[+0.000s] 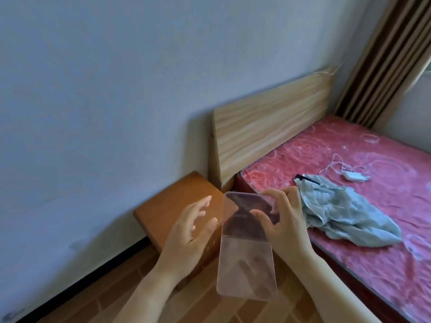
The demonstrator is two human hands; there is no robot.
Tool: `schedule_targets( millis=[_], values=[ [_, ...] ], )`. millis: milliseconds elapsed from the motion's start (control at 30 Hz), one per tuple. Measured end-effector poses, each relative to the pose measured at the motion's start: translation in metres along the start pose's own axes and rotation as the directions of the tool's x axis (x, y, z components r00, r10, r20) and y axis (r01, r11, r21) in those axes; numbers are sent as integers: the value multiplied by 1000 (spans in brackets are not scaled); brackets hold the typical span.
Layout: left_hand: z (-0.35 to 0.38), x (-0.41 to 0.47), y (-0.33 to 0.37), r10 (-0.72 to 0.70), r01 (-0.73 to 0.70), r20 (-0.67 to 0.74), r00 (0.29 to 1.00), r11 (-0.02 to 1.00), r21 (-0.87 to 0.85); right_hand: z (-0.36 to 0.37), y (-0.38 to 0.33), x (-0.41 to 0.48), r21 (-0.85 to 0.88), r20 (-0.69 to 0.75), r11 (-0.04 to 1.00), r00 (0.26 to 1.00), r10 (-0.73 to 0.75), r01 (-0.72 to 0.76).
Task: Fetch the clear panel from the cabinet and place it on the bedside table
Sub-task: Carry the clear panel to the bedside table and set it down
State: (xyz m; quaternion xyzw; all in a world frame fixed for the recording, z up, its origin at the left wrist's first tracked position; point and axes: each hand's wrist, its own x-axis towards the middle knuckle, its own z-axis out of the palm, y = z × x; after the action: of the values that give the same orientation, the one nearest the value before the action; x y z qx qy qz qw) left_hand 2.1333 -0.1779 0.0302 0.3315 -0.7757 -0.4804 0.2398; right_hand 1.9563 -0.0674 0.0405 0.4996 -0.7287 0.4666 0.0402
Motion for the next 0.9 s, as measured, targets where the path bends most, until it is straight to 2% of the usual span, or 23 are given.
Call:
schedule_targets(
  millis=[267, 467, 700, 900],
  values=[
    [-1, 147, -47, -157, 158, -139, 978, 987, -5, 106, 101, 143, 131, 199, 991, 980, -29, 2],
    [0, 249, -86, -333, 315, -309, 891, 943, -110, 192, 176, 240, 180, 373, 983, 923, -91, 24],
    [3, 328, -154, -437, 405, -369, 820, 899, -165, 291, 247, 297, 214, 473, 976, 872, -127, 26],
    [14, 387, -240, -480, 454, -362, 799, 876, -161, 382, 308, 307, 220, 528, 975, 838, -136, 19]
  ],
)
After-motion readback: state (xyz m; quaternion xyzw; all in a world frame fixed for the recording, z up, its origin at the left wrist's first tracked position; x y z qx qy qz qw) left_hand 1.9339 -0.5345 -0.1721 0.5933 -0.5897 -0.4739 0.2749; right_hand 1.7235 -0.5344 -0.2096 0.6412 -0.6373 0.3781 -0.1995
